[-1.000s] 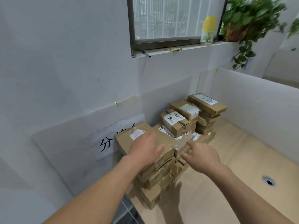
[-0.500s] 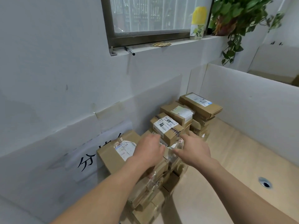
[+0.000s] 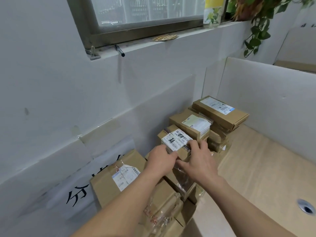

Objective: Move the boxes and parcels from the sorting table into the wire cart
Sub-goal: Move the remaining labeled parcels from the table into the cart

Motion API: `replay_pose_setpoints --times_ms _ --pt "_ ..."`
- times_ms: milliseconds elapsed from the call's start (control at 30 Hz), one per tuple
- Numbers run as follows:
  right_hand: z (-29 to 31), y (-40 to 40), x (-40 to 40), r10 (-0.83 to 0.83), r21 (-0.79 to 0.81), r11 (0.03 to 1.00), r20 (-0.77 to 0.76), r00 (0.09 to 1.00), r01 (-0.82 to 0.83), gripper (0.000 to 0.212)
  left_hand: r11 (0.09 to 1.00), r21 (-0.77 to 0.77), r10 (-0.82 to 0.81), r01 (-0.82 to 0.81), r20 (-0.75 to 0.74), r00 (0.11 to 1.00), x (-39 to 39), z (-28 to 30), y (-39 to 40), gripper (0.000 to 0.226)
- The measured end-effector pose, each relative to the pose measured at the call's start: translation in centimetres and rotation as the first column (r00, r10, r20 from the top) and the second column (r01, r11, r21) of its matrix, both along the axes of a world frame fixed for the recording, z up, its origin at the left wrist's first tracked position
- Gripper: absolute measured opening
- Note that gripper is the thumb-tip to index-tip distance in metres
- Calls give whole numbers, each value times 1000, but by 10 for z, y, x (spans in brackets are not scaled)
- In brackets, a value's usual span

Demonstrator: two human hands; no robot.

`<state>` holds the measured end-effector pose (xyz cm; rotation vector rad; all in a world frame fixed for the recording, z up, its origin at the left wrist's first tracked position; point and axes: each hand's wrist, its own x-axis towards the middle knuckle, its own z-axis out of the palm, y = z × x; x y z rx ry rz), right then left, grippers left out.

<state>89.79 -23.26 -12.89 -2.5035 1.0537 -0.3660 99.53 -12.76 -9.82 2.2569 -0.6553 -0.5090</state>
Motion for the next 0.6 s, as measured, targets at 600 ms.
replay_pose_setpoints --times_ms 600 --pt "15 -2 -7 96 44 993 291 952 -114 66 802 -341 178 -490 -647 741 7 -2 -16 64"
